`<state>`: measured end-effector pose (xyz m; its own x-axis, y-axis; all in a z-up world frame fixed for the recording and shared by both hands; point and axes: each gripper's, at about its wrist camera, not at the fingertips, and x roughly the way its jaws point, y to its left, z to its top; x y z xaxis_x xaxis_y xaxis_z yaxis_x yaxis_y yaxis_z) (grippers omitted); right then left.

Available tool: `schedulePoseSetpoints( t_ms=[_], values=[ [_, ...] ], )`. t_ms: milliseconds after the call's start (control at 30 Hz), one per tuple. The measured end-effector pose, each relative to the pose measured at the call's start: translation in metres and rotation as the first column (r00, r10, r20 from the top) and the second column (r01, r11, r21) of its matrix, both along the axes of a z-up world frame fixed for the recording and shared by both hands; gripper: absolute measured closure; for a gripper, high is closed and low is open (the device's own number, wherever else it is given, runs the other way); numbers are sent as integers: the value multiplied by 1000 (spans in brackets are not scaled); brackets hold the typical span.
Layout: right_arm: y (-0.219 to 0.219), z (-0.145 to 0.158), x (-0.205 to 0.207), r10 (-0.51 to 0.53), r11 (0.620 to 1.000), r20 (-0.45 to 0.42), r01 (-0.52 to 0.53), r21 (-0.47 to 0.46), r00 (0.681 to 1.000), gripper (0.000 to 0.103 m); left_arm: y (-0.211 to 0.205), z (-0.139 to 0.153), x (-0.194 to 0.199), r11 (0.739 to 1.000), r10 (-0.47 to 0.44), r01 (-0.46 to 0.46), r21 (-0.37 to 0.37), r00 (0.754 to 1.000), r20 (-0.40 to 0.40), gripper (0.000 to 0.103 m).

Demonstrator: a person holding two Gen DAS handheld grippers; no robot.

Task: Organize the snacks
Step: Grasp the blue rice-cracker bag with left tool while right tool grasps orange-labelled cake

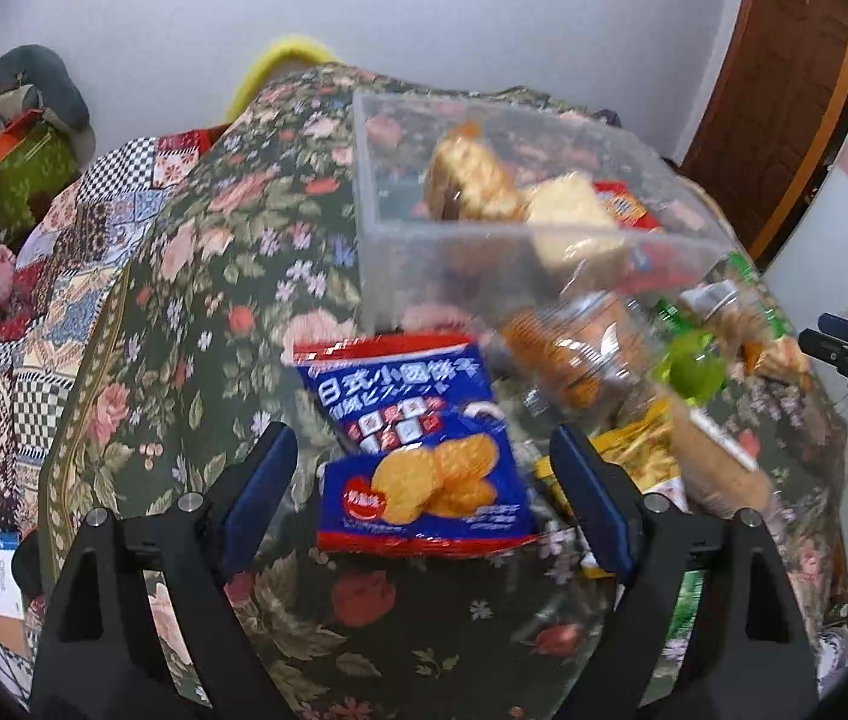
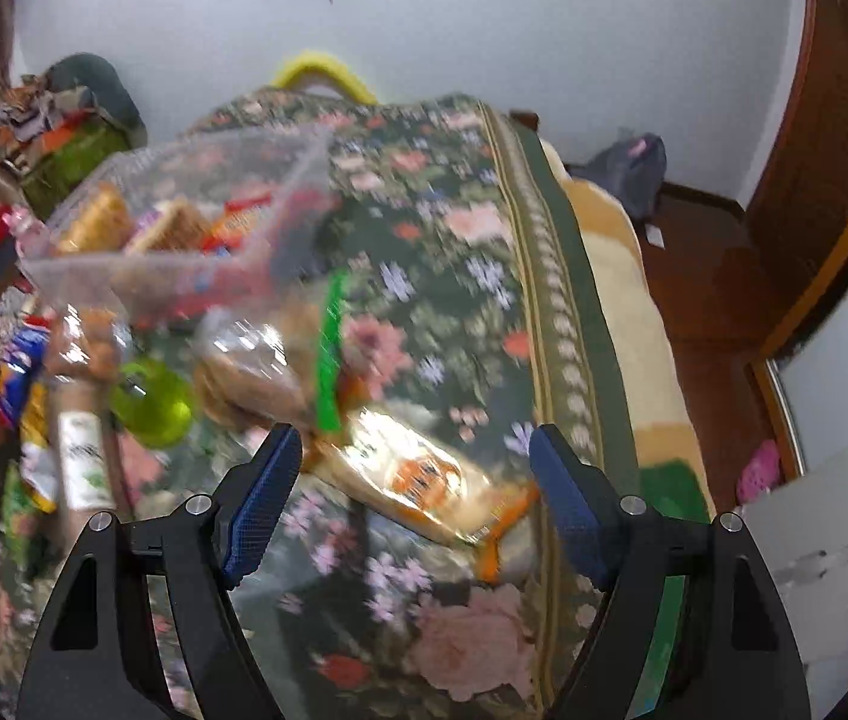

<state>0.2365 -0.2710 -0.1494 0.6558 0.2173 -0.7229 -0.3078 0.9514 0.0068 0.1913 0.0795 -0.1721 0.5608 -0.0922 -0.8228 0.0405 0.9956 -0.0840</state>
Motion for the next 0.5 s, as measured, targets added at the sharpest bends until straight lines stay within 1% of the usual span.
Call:
schedulePoseSetpoints(
  t_ms=[100, 267, 333, 400, 500],
  values=[
    [-3, -16, 6, 8, 1000, -54, -9, -12, 998, 27, 1, -10, 3, 1000, 2, -2, 10, 1000, -22, 16],
    [-2, -29, 14, 18, 999, -72, -20, -27, 997, 27, -2, -24, 12, 1000, -1, 2, 12, 999, -54, 16],
    [0, -31, 19, 30, 999, -86, -32, -22, 996, 24, 0, -32, 17, 1000, 10, -10, 2, 997, -75, 16],
    [2, -33, 25, 39, 999, -101, -41, -16, 994, 23, 1, -39, 21, 1000, 27, -27, -2, 995, -91, 16],
    [5, -39, 30, 62, 998, -128, -63, -2, 990, 23, 3, -45, 21, 999, 43, -44, -8, 996, -83, 16]
  ],
)
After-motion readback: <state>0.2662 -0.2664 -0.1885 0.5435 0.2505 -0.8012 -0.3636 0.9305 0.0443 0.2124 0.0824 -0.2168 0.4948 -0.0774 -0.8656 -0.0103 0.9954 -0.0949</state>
